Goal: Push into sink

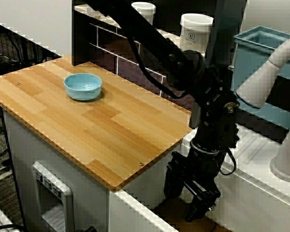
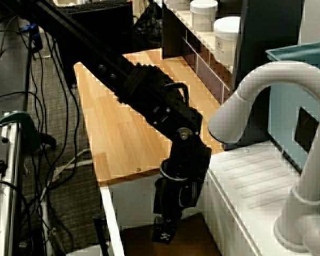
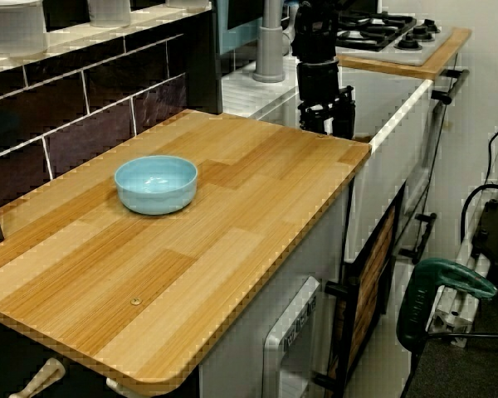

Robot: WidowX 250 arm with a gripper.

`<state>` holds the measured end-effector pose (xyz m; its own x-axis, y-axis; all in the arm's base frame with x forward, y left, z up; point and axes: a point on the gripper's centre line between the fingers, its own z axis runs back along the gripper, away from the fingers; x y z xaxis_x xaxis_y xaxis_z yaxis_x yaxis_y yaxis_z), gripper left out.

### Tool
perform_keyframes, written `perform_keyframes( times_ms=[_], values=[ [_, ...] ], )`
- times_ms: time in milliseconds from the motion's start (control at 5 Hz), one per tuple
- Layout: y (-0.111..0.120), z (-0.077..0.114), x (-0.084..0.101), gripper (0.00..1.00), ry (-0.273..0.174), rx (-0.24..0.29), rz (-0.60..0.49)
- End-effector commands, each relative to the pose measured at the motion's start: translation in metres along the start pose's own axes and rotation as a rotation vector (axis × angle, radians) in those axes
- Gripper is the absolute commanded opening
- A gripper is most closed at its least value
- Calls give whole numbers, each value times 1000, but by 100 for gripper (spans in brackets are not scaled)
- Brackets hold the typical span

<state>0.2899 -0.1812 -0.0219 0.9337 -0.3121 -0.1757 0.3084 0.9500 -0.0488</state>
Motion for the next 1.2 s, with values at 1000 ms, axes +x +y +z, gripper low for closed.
perform_keyframes(
  times_ms=[1000],
  values=[
    [70,113,-70,100,-318,-123,216]
  ],
)
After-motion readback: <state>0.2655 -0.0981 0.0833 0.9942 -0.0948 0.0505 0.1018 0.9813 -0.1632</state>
